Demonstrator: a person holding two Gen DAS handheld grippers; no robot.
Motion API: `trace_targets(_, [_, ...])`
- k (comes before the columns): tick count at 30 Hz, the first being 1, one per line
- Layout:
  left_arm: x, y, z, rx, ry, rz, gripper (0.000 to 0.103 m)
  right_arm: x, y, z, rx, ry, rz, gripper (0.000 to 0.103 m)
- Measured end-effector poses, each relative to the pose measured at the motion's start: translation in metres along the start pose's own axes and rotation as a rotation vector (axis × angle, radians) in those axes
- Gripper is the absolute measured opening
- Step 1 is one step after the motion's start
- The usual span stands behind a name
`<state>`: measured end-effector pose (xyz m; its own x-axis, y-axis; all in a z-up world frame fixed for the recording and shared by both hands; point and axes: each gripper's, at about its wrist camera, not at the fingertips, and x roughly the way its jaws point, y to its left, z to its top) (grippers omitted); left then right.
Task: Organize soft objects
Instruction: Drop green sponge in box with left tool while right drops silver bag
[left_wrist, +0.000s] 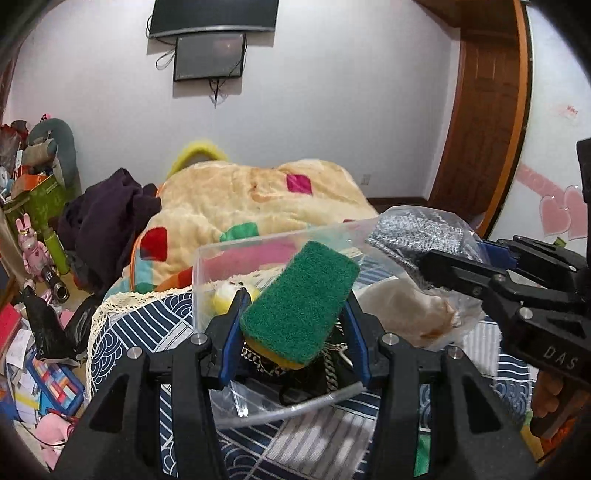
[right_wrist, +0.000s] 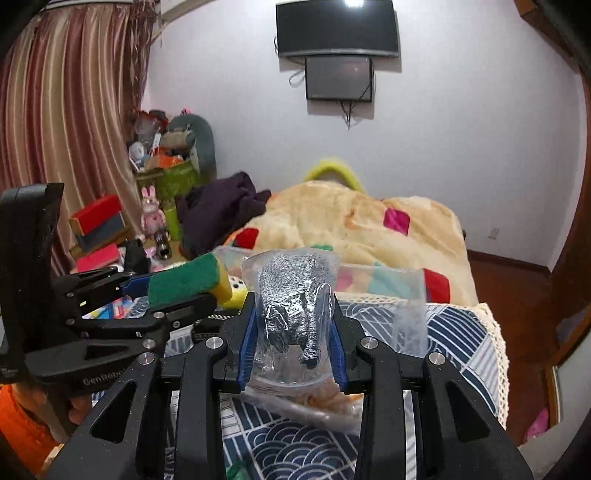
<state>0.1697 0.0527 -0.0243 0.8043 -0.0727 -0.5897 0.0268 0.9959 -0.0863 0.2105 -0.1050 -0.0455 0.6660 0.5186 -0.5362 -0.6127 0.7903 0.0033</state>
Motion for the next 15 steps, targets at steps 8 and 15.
trace_targets(8, [0.038,0.005,-0.002,-0.005,0.076,0.024,0.048,0.029,-0.003,-0.009,-0.003,0.102,-0.027,0.031])
trace_targets(15, [0.046,0.004,-0.008,0.004,0.098,0.040,0.053,0.039,-0.008,-0.016,0.005,0.154,-0.030,0.032])
